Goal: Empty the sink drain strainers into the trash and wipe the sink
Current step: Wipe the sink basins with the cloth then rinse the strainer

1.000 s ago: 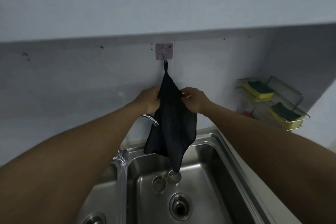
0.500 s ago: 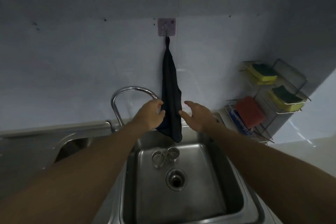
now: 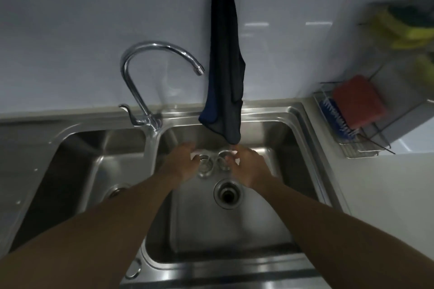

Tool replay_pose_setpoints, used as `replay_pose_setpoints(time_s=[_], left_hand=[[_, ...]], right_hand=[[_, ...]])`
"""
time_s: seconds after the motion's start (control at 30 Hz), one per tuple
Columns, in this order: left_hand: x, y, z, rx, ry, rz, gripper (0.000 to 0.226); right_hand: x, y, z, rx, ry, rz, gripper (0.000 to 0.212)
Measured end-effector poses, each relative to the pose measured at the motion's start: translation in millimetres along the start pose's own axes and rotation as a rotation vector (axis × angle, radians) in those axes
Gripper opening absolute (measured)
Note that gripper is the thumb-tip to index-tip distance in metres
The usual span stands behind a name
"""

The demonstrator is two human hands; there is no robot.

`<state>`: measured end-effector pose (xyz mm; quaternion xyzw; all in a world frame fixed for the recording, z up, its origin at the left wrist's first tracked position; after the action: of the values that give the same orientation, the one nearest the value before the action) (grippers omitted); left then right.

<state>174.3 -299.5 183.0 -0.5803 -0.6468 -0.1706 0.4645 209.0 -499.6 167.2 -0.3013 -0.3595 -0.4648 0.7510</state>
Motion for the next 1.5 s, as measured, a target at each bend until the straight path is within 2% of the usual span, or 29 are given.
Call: replay_pose_setpoints(time_s=[0.1, 0.27, 0.33, 0.47, 0.57, 0.7, 0.87, 1.0, 1.03, 1.1, 1.23, 1.37, 1.5], left_hand=[[-32, 18, 27, 0.027, 0.037, 0.041, 0.045], [-78, 51, 67, 0.063, 0.080, 0.101, 0.048], [-93, 65, 77, 0.054, 0.076, 0.117, 0.048], [-118, 90, 88, -0.007, 0.081, 0.182, 0.041], [-127, 100, 92, -0.007, -0.020, 0.179, 0.040], [-132, 101, 103, 0.097, -0.067, 0.166, 0.030], [-121, 92, 108, 0.169, -0.147, 0.098, 0.019], [-105, 78, 98, 0.210, -0.284, 0.078, 0.007], [-100, 73, 95, 0.210, -0.321, 0.084, 0.005], [-88, 62, 89, 0.218, -0.405, 0.075, 0.017], [-58, 40, 80, 0.208, -0.515, 0.035, 0.026], [-13, 15, 79, 0.162, -0.509, -0.041, 0.017], [38, -8, 100, 0.186, -0.545, -0.192, 0.006]], right_hand=[[-45, 8, -13, -0.005, 0.003, 0.080, 0.036], [-115, 22, -31, -0.038, 0.066, 0.200, 0.039], [-137, 28, -32, -0.024, 0.144, 0.215, 0.030], [-173, 43, -32, -0.029, 0.210, 0.256, 0.041], [-189, 50, -34, -0.074, 0.239, 0.236, 0.036], [-187, 49, -39, -0.144, 0.194, 0.109, 0.029], [-170, 38, -42, -0.238, 0.267, -0.024, 0.020], [-152, 28, -43, -0.314, 0.319, -0.072, 0.003], [-147, 26, -42, -0.330, 0.342, -0.075, 0.006], [-135, 23, -35, -0.340, 0.378, -0.087, 0.017], [-103, 23, -5, -0.282, 0.468, -0.140, 0.029], [-82, 31, 40, -0.166, 0.453, -0.103, 0.019], [-77, 43, 96, -0.060, 0.487, -0.096, 0.018]])
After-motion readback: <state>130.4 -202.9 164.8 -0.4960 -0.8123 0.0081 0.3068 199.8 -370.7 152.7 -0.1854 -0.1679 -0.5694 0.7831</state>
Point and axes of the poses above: each hand's wrist, its own y-axis towards the middle knuckle, its own x-axis out of the back of the hand, z = x × y, the point moved 6 cm from there along y, towards the middle knuckle, and after that the axes turned 6 degrees about x, right-handed, at the moved point
